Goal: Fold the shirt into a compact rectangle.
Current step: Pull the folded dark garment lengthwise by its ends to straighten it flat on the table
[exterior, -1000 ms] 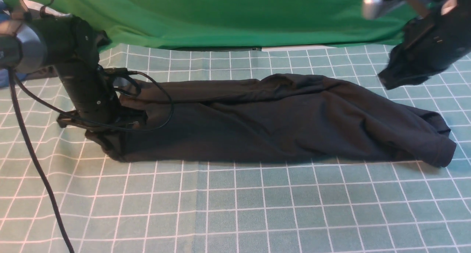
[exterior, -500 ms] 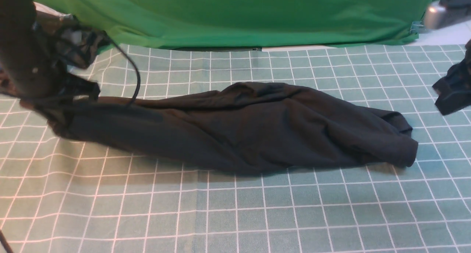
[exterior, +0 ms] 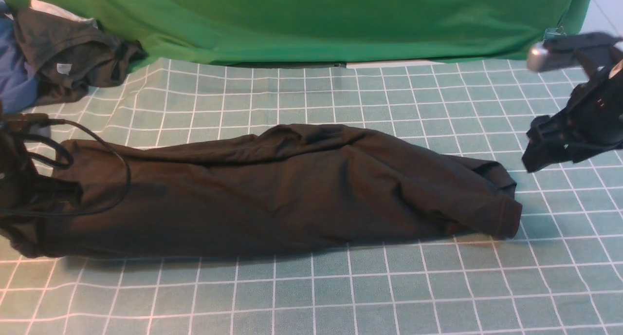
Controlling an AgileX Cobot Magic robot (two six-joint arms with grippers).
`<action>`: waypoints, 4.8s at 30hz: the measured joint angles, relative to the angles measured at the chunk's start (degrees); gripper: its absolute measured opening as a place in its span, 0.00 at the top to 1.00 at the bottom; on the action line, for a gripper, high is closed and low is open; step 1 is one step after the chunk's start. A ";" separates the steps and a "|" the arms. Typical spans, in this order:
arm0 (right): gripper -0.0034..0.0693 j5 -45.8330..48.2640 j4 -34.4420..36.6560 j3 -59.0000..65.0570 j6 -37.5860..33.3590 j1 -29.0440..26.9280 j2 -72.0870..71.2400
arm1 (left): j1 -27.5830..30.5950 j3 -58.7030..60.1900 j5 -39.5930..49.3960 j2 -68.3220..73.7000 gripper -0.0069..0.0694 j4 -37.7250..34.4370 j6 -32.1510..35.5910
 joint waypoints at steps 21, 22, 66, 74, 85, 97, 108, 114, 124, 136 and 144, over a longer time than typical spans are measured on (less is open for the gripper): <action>0.89 -1.47 6.42 -1.29 -6.49 3.09 9.03 | 0.48 0.00 -2.84 0.00 0.87 -1.99 -0.06; 0.89 -1.46 6.16 -2.20 -6.49 2.75 8.79 | 0.48 0.00 -2.84 0.00 0.87 -2.04 -0.01; 0.91 -2.66 -7.02 -13.52 3.14 3.18 1.70 | -5.58 -16.37 5.59 0.15 0.66 -8.60 -2.90; 0.92 -2.04 -6.36 -13.52 3.14 3.32 1.70 | -20.56 -16.43 -7.45 8.99 0.90 -16.01 -1.67; 0.91 1.78 -4.75 -13.52 3.14 3.43 1.70 | -25.02 -16.37 -25.50 20.57 0.90 -18.01 -1.67; 0.90 3.44 -3.62 -13.52 2.32 8.20 1.70 | -20.37 -22.44 -27.83 19.48 0.90 -20.64 -2.18; 0.82 9.90 -7.10 -13.39 2.32 3.56 1.63 | -18.16 -11.79 -14.18 2.19 0.89 -19.56 5.76; 0.54 6.60 -7.56 -8.36 4.78 -1.57 1.61 | -18.16 6.51 -18.37 -2.71 0.89 -19.26 3.29; 0.20 0.51 -6.01 -4.90 6.87 0.17 9.30 | -18.16 13.23 -24.25 -1.18 0.89 -19.04 0.34; 0.10 -5.43 4.56 -4.84 4.70 0.51 16.26 | -18.16 13.23 -24.30 -1.18 0.89 -16.50 -3.40; 0.42 -5.27 4.97 -4.89 1.46 0.64 17.12 | -18.16 13.23 -22.19 -2.06 0.89 -16.50 -3.44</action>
